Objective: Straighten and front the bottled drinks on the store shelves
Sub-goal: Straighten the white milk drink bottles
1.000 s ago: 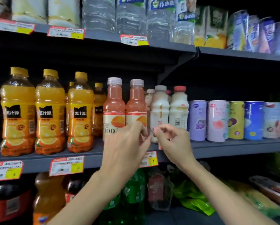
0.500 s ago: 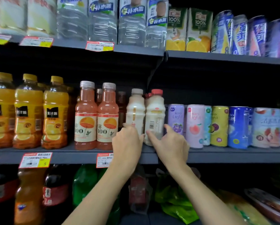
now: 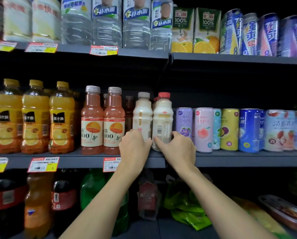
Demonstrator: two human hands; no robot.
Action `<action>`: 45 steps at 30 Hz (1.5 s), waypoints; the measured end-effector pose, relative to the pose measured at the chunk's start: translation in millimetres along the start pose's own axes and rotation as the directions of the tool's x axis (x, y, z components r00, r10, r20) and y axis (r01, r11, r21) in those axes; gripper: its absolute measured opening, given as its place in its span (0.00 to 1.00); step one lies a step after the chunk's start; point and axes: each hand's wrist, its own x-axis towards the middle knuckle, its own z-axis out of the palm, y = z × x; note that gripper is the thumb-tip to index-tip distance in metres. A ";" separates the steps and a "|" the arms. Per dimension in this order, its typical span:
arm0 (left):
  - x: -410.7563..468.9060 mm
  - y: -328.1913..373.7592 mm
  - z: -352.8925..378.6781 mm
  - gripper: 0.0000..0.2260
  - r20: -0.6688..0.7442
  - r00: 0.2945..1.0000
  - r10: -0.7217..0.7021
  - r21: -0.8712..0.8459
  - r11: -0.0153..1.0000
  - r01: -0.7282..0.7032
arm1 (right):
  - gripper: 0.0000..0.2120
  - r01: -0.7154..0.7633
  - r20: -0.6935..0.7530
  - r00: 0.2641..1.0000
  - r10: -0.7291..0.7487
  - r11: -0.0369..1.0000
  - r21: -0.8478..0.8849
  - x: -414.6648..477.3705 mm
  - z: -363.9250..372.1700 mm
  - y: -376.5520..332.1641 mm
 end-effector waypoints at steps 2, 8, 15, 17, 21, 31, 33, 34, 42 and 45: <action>-2.9 -1.3 -7.0 0.20 0.025 1.000 0.016 -0.033 0.999 -0.015 | 0.29 0.003 0.019 1.000 -0.003 1.000 0.027 -0.7 -6.4 0.3; -7.4 -10.4 -23.0 0.13 0.076 0.994 0.074 -0.189 0.980 -0.059 | 0.21 0.082 0.136 0.986 -0.096 0.991 0.109 6.5 -31.5 10.0; -3.7 -25.3 -29.9 0.07 0.189 0.971 0.146 -0.373 0.925 -0.067 | 0.20 0.115 0.239 0.947 -0.213 0.923 0.367 8.5 -23.4 30.7; -2.5 -27.4 -31.1 0.08 0.208 0.967 0.150 -0.373 0.926 -0.064 | 0.21 0.143 0.239 0.941 -0.238 0.924 0.355 7.8 -22.8 32.0; -2.5 -28.4 -35.1 0.10 0.235 0.962 0.138 -0.397 0.917 -0.035 | 0.03 0.170 0.247 0.924 -0.291 0.894 0.414 8.0 -30.1 32.5; -9.8 -24.8 -37.2 0.17 0.136 0.989 0.061 -0.206 0.978 -0.032 | 0.07 0.077 0.275 0.936 -0.220 0.891 0.447 11.2 -30.6 29.7; -14.5 -19.0 -33.0 0.23 0.061 0.998 0.017 -0.113 0.994 -0.010 | 0.10 0.033 0.274 0.947 -0.165 0.904 0.427 12.6 -30.5 25.4; -16.6 -15.5 -30.9 0.25 0.031 1.000 -0.001 -0.076 0.997 0.003 | 0.10 0.012 0.276 0.951 -0.138 0.910 0.414 13.0 -30.5 23.2; -36.4 -9.4 -24.2 0.25 -0.110 0.994 0.019 0.069 0.998 -0.012 | 0.40 -0.010 0.120 0.993 0.001 0.997 0.071 2.2 -26.5 11.0; -41.3 -8.4 -23.7 0.22 -0.155 0.987 0.031 0.086 0.996 -0.018 | 0.36 0.030 0.070 0.997 -0.038 0.994 0.109 -3.0 -23.0 13.4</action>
